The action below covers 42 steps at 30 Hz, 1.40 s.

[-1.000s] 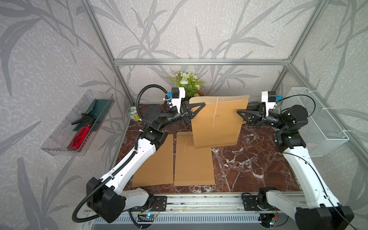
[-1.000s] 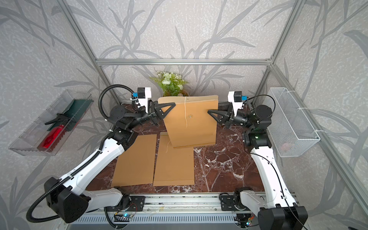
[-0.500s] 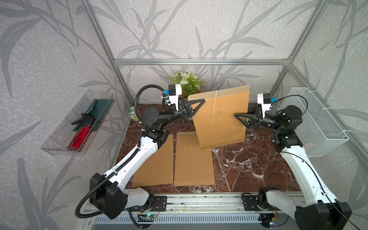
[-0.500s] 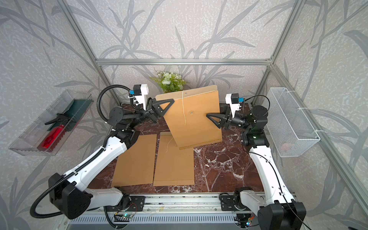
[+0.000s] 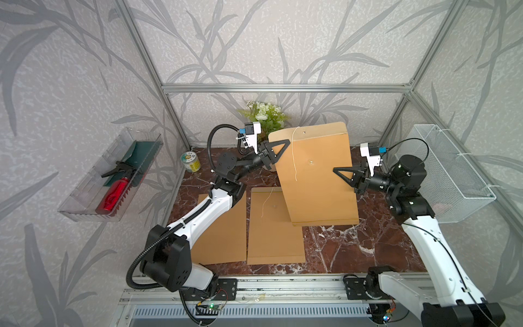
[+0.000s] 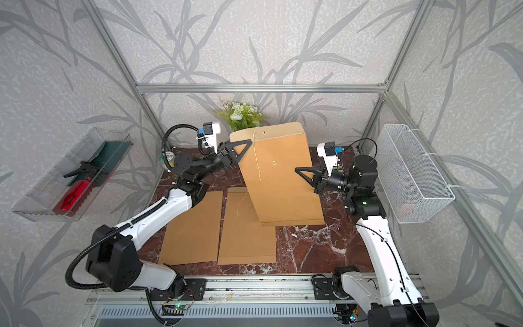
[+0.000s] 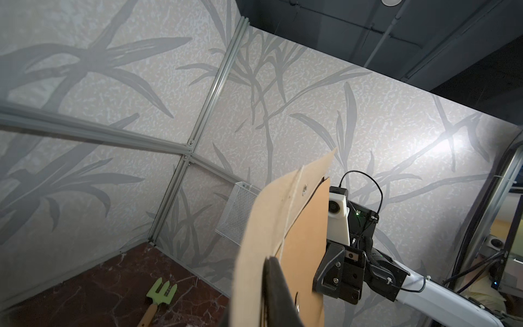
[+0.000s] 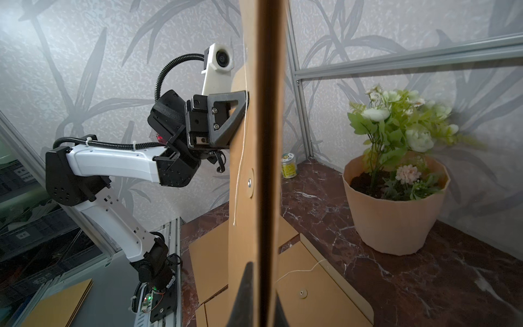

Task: Open the file bag
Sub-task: Place the file bag at the center of the board.

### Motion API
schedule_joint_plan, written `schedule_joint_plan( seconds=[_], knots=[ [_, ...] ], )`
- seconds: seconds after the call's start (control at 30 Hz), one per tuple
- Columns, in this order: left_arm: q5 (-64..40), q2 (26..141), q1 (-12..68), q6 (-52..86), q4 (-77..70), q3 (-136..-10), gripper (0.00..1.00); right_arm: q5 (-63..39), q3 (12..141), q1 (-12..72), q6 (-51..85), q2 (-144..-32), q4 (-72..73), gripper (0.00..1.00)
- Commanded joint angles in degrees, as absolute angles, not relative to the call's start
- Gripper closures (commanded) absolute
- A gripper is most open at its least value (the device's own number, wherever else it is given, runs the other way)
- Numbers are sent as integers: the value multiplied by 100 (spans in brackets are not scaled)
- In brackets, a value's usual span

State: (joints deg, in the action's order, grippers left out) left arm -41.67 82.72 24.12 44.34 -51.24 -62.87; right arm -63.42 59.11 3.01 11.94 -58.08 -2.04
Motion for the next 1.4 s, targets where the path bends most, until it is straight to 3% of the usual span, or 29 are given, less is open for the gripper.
schedule_joint_plan(
  seconds=[0.0,0.17,0.47,0.93,1.37],
  knots=[
    [-3853,8183,2295,3951,-4601,-6216,77,-5948,6145,281,805,-5719,-1420,100],
    [-3428,7905,2234,2890,-3360,-6155,67,-5390,6452,151,711,-5992,-2591,100],
    [-2446,7053,2088,1337,-1494,-6050,65,-4799,6499,-489,878,-6439,-3217,100],
    [-1619,5572,2031,697,-7,-5623,64,-3886,6208,-615,575,-7582,-3657,100],
    [-1290,5123,2021,556,492,-5503,64,-3862,5873,-615,407,-8443,-3507,100]
  ],
)
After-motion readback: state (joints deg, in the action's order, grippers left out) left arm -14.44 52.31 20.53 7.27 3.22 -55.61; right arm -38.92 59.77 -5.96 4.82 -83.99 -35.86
